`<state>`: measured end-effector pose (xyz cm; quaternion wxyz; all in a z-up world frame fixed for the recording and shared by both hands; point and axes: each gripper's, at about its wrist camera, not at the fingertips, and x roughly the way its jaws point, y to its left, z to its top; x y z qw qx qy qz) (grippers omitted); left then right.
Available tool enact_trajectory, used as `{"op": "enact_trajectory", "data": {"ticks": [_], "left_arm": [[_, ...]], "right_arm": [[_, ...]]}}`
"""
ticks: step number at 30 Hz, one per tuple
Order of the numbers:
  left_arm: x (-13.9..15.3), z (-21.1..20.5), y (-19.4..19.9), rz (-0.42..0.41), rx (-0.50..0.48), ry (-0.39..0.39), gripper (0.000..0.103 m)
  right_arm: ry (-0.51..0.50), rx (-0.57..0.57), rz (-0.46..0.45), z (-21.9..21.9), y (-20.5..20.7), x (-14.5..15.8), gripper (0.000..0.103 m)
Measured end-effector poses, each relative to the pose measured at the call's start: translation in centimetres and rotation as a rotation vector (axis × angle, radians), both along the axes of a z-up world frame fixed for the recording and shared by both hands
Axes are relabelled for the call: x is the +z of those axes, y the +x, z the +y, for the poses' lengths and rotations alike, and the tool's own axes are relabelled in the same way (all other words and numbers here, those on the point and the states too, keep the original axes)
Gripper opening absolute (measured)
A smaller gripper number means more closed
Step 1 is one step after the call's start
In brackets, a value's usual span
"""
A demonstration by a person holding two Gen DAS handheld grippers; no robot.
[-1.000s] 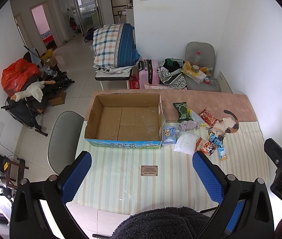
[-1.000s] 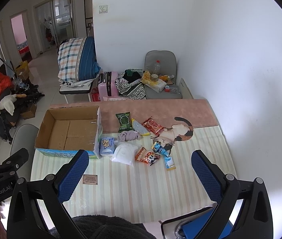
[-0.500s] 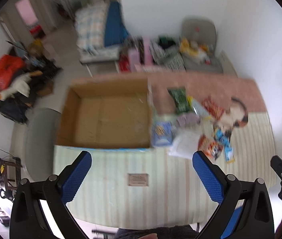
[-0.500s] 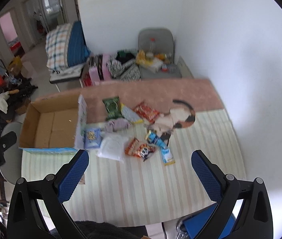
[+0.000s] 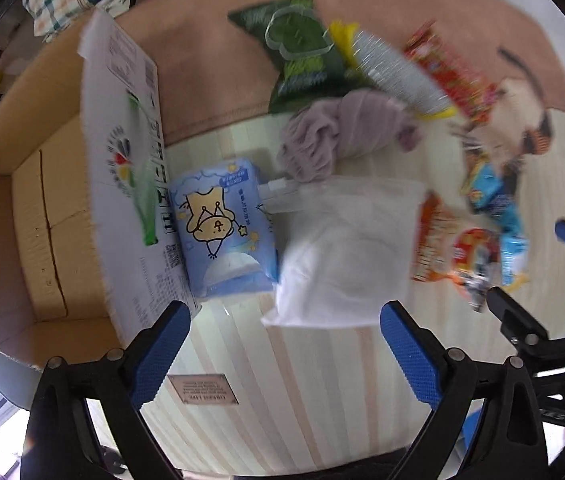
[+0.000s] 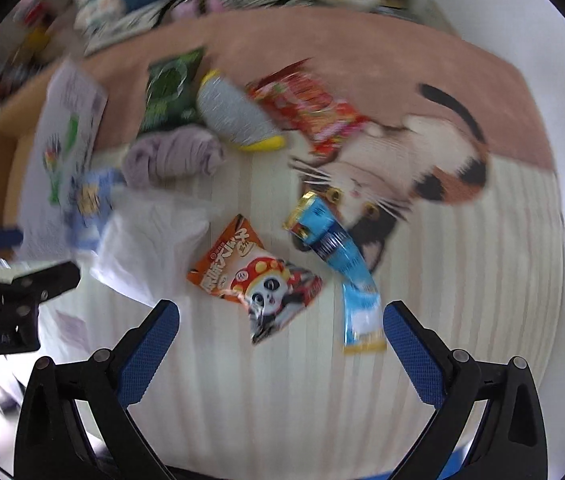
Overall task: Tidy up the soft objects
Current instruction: 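Grasp the white zip bag with the left tool while the right grasps the orange panda bag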
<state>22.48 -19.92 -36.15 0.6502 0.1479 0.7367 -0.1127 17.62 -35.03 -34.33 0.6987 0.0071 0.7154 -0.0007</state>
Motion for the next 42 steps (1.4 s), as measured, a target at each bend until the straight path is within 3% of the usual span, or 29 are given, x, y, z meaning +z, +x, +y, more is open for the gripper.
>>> {"op": "enact_trajectory", "data": {"ticks": [3, 5, 7, 9, 13, 17, 19, 21, 23, 24, 33, 36, 40, 42], "left_arm": [[-1.5, 0.3, -0.1, 0.016, 0.026, 0.020, 0.097], [-1.9, 0.3, -0.4, 0.018, 0.036, 0.020, 0.097], [-2.2, 0.0, -0.5, 0.019, 0.037, 0.021, 0.097], [-2.3, -0.4, -0.6, 0.032, 0.044, 0.008, 0.097], [-3.5, -1.8, 0.4, 0.083, 0.078, -0.036, 0.097], [-5.0, -4.2, 1.5, 0.127, 0.068, -0.036, 0.097], [-6.3, -5.5, 1.7, 0.172, 0.036, -0.020, 0.097], [-7.6, -6.7, 1.8, 0.183, 0.011, 0.008, 0.097], [-8.8, -7.5, 1.8, 0.164, -0.013, 0.045, 0.086], [-9.0, -7.7, 1.7, 0.161, -0.016, 0.046, 0.086], [-8.7, -7.7, 0.7, 0.117, 0.036, 0.016, 0.072], [-7.5, -6.9, 0.0, 0.109, 0.034, 0.016, 0.068], [-6.0, -6.2, -1.3, 0.085, 0.034, 0.011, 0.065], [-4.5, -5.5, -1.8, 0.069, 0.047, -0.010, 0.065]], "right_arm": [[-0.027, 0.208, 0.086, 1.7, 1.1, -4.7, 0.101], [-0.011, 0.260, 0.132, 2.4, 1.3, -7.0, 0.096], [0.001, 0.260, 0.180, 2.6, 1.3, -8.9, 0.076], [0.005, 0.188, 0.208, 2.0, 1.1, -9.6, 0.060], [0.071, -0.210, 0.270, -2.2, -1.0, -10.0, 0.059], [0.163, -0.395, 0.252, -4.2, -3.0, -9.9, 0.062], [0.174, -0.433, 0.237, -4.7, -3.2, -9.9, 0.073], [0.174, -0.444, 0.234, -5.2, -2.9, -9.4, 0.073], [0.170, -0.435, 0.240, -5.5, -2.2, -9.3, 0.073], [0.164, -0.431, 0.246, -5.5, -1.8, -9.4, 0.073], [0.124, -0.405, 0.213, -4.7, -0.7, -7.6, 0.073], [0.137, -0.413, 0.237, -5.4, -0.6, -8.9, 0.072], [0.146, -0.435, 0.218, -4.5, -1.4, -9.7, 0.047], [0.151, -0.441, 0.202, -4.8, -1.9, -8.9, 0.044]]}}
